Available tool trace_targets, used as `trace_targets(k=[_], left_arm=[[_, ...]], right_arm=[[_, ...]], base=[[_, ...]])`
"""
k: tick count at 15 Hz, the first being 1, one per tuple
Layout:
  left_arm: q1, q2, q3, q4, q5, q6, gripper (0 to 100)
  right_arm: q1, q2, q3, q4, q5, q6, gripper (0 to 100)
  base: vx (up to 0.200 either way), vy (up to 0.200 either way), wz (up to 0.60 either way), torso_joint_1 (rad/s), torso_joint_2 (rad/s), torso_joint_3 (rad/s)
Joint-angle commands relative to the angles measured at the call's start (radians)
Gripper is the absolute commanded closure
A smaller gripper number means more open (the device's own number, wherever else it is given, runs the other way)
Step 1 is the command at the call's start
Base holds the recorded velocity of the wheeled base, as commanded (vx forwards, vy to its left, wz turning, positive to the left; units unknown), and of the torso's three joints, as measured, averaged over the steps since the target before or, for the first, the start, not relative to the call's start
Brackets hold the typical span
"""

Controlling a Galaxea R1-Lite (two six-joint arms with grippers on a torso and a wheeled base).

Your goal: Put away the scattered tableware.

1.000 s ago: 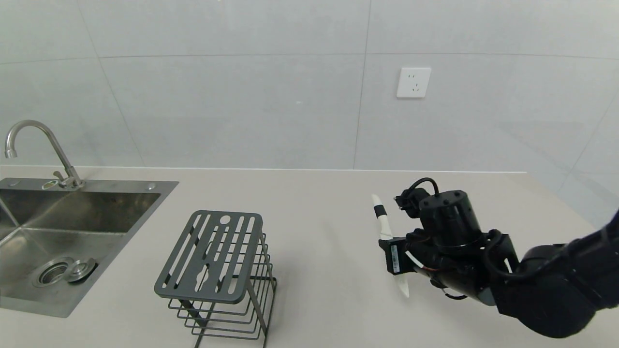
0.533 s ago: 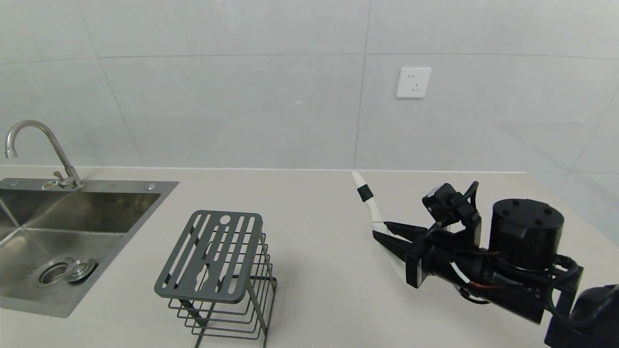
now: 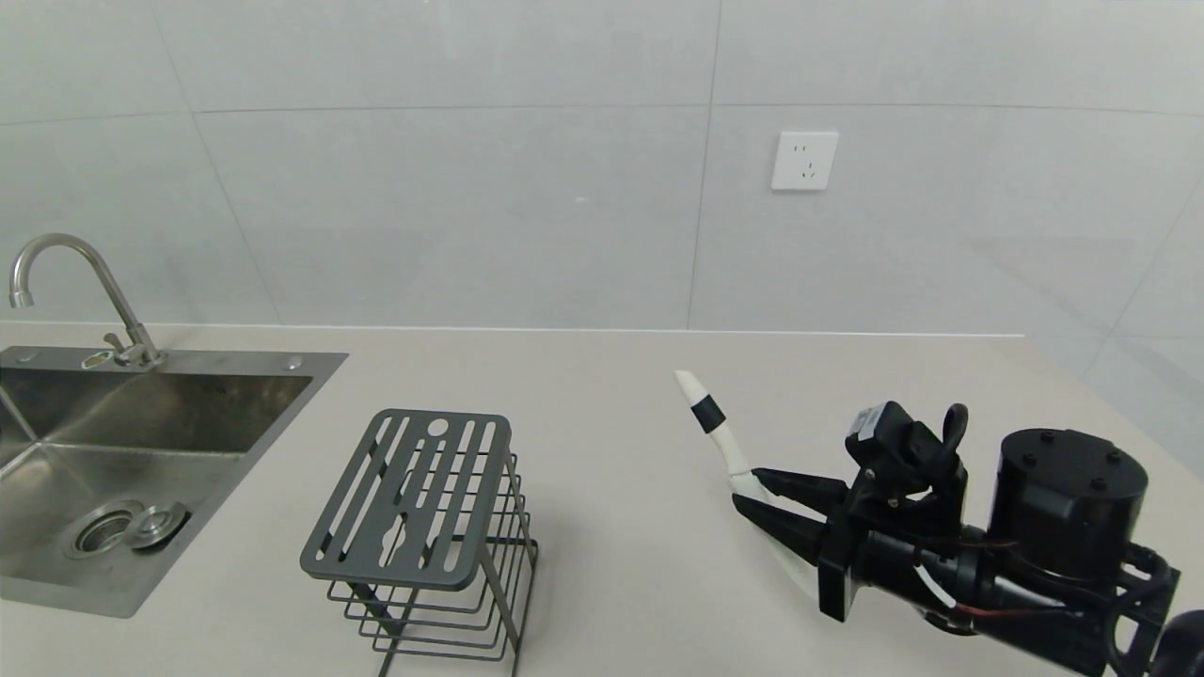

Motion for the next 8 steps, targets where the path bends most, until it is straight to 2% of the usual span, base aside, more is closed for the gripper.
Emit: trace_targets(k=[1, 2, 3, 4, 5, 6, 7, 8], left_arm=[[0.0, 0.001, 0.0, -0.178, -0.009, 0.004, 0], [0.0, 0.001, -0.002, -0.216, -0.05, 0.001, 0], [-0.001, 0.001, -0.011, -0.212, -0.118, -0.005, 0], [-0.003, 0.007, -0.043, -0.193, -0.233, -0.031, 0], [0.0, 0.053, -0.129, -0.123, -0.343, -0.089, 0], [-0.003, 0.115, -0.209, -0.063, -0.392, -0.137, 0], [-0.006, 0.175, -0.265, -0.038, -0.435, -0.181, 0], [-0.01, 0.276, -0.333, -0.04, -0.504, -0.23, 0]], right_arm=[[0.012, -0.003, 0.04, -0.03, 0.004, 0.002, 100], [0.027, -0.006, 0.049, -0.045, 0.025, 0.001, 100], [0.039, -0.008, 0.054, -0.052, 0.037, 0.001, 100], [0.051, -0.009, 0.057, -0.064, 0.048, 0.002, 100], [0.075, -0.009, 0.059, -0.079, 0.074, 0.002, 100], [0.084, -0.009, 0.059, -0.095, 0.096, 0.002, 100], [0.091, -0.009, 0.057, -0.113, 0.11, 0.002, 100], [0.102, -0.015, 0.052, -0.136, 0.125, 0.005, 100]], base=[[0.0, 0.0, 0.0, 0.0, 0.0, 0.0], [0.0, 0.0, 0.0, 0.0, 0.0, 0.0], [0.0, 0.0, 0.0, 0.0, 0.0, 0.0], [0.0, 0.0, 0.0, 0.0, 0.0, 0.0], [0.0, 0.0, 0.0, 0.0, 0.0, 0.0], [0.0, 0.0, 0.0, 0.0, 0.0, 0.0], [0.0, 0.0, 0.0, 0.0, 0.0, 0.0], [0.0, 0.0, 0.0, 0.0, 0.0, 0.0]])
